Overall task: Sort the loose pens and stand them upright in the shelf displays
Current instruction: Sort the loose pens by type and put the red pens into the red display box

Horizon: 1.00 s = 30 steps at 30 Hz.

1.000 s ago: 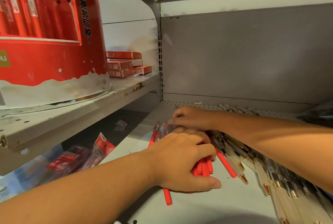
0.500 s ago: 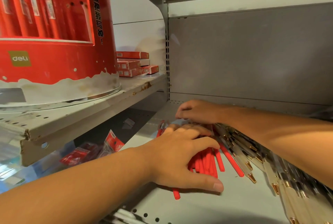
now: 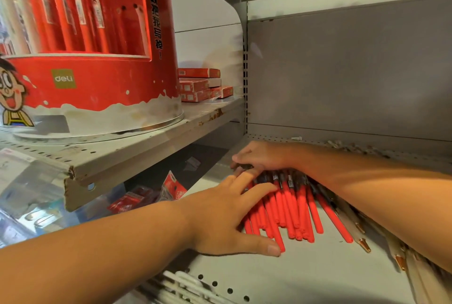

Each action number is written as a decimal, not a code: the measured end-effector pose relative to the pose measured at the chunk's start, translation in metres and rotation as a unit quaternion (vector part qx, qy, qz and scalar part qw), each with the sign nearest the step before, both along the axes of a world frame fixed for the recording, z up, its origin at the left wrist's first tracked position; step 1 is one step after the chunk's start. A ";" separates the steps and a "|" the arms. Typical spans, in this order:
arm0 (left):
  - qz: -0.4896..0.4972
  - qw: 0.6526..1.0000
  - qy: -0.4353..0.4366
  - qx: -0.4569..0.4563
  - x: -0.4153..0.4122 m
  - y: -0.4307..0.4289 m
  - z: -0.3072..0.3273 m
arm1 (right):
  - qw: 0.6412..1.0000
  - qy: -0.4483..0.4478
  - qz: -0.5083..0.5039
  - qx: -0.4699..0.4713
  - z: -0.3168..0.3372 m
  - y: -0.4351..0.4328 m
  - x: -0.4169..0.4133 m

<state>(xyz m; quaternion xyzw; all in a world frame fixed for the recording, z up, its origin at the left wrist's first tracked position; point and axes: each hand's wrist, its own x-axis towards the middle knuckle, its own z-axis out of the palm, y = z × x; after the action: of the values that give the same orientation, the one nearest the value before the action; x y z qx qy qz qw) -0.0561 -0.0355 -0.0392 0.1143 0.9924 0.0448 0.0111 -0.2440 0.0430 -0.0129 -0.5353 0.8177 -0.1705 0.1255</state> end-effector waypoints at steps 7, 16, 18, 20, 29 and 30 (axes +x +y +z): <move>-0.021 0.999 0.028 0.011 -0.005 -0.005 0.001 | 0.998 0.000 -0.002 -0.069 -0.006 0.008 0.000; -0.005 0.998 -0.005 0.068 -0.003 0.006 0.000 | 0.992 -0.027 -0.051 -0.111 -0.011 0.007 -0.004; -0.012 0.999 0.002 0.049 -0.004 0.010 -0.002 | 0.991 -0.032 -0.048 -0.119 -0.011 0.008 -0.006; -0.006 0.999 0.018 0.041 -0.004 0.010 -0.002 | 0.988 -0.060 -0.040 -0.137 -0.011 0.010 -0.007; -0.014 0.999 0.037 0.006 -0.010 -0.004 0.000 | 0.978 -0.119 -0.044 -0.165 -0.010 0.013 -0.011; -0.012 0.999 0.038 0.004 -0.011 -0.005 0.000 | 0.978 -0.119 -0.044 -0.163 -0.011 0.012 -0.010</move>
<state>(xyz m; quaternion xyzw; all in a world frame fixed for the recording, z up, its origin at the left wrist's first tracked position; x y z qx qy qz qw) -0.0669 -0.0410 -0.0396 0.1283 0.9904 0.0441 -0.0261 -0.2535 0.0554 -0.0236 -0.4876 0.7811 -0.3694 0.1251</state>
